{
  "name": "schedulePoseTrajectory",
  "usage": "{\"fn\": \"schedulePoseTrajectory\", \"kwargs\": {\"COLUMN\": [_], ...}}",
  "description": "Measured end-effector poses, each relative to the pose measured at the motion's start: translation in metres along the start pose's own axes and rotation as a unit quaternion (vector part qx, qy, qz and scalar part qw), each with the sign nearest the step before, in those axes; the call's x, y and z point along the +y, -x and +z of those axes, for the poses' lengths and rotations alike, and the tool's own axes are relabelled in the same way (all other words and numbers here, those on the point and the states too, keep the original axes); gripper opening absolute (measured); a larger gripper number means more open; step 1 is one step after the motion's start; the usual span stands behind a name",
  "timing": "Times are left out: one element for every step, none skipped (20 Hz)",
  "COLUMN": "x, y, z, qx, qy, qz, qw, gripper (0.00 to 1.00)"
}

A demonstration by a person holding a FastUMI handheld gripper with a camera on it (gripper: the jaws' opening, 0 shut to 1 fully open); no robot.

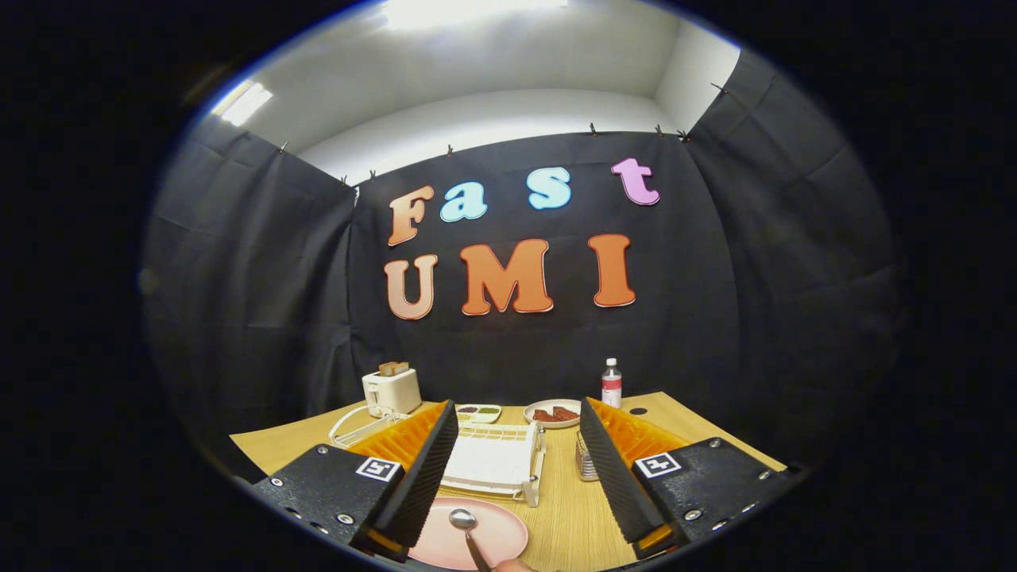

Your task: Take the plate from the dish rack, then take the spoon from the basket and place it into the plate.

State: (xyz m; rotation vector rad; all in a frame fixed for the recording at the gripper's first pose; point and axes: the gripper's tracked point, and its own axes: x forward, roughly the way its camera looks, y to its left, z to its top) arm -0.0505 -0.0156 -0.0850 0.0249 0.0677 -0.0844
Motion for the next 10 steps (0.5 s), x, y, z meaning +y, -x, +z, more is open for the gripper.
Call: {"fn": "schedulePoseTrajectory", "kwargs": {"x": [0.0,-0.001,-0.002,-0.004,-0.007,-0.009,-0.01,-0.012,-0.014,-0.016], "y": [-0.001,-0.002,-0.004,-0.005,-0.008,-0.01,-0.013,-0.017,-0.02,-0.024], "z": [0.007,0.011,0.015,0.02,0.028,0.036,0.044,0.048,0.052,0.055], "qx": [-0.003,-0.006,-0.007,-0.009,-0.016,-0.025,-0.034,-0.039,-0.043,-0.044], "qy": [0.002,0.004,0.007,0.011,0.014,0.018,0.022,0.027,0.029,0.029], "qz": [-0.002,-0.006,-0.009,-0.011,-0.018,-0.021,-0.023,-0.026,-0.032,-0.039], "qw": [1.0,1.0,1.0,1.0,1.0,0.999,0.999,0.999,0.998,0.998], "gripper": [0.92,0.92,0.92,0.92,0.92,0.92,0.92,0.92,0.92,0.92]}}
